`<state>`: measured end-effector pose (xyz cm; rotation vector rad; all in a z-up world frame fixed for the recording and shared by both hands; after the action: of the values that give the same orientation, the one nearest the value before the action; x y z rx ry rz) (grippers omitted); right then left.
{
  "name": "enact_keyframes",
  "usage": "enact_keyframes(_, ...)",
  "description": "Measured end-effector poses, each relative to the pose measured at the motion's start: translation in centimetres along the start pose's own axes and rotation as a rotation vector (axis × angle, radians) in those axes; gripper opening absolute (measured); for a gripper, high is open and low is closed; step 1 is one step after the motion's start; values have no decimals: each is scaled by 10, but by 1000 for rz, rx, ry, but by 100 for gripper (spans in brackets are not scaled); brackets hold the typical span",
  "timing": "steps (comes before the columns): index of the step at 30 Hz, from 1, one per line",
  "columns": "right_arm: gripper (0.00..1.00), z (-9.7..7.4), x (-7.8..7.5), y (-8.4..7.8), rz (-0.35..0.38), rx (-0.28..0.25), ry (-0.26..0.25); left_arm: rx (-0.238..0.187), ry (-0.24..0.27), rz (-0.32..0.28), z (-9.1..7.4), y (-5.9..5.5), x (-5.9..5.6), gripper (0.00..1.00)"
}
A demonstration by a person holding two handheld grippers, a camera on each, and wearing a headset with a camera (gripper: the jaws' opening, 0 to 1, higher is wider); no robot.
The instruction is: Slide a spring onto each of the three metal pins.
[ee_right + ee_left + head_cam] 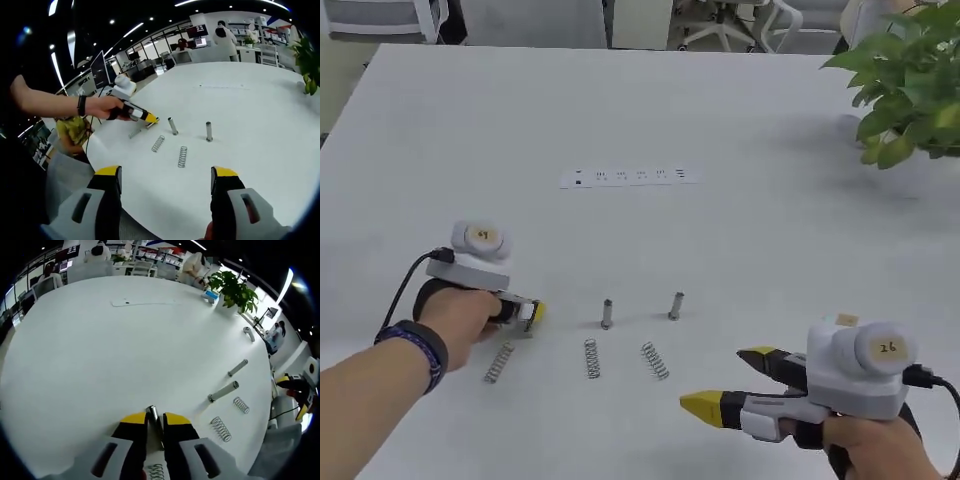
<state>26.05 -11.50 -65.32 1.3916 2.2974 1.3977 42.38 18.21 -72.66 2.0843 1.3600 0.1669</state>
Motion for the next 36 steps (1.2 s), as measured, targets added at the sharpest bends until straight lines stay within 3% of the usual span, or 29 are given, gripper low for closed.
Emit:
enact_keyframes(4,71,0,0,-1,4,1,1,44,20,100,0,3,-2,3)
enact_keyframes(8,71,2,1,-2,3,5,7,73,23,135,2,7,-5,3)
enact_keyframes(20,71,1,0,3,1,-5,4,120,23,138,0,6,-9,0)
enact_keyframes(26,71,1,1,1,2,-1,6,112,22,164,0,5,-8,0)
enact_keyframes(36,71,2,1,0,7,-1,9,62,33,137,-6,12,-4,0)
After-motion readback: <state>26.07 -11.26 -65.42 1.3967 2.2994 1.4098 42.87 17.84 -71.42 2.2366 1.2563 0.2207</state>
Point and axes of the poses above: the centre of the closed fingertips' face, and the gripper's own axes: z roughly forward along the fingers, x roughly to its left, y roughly out of its top, the point moved 9 cm from there along -z, roughly backward along the fingers
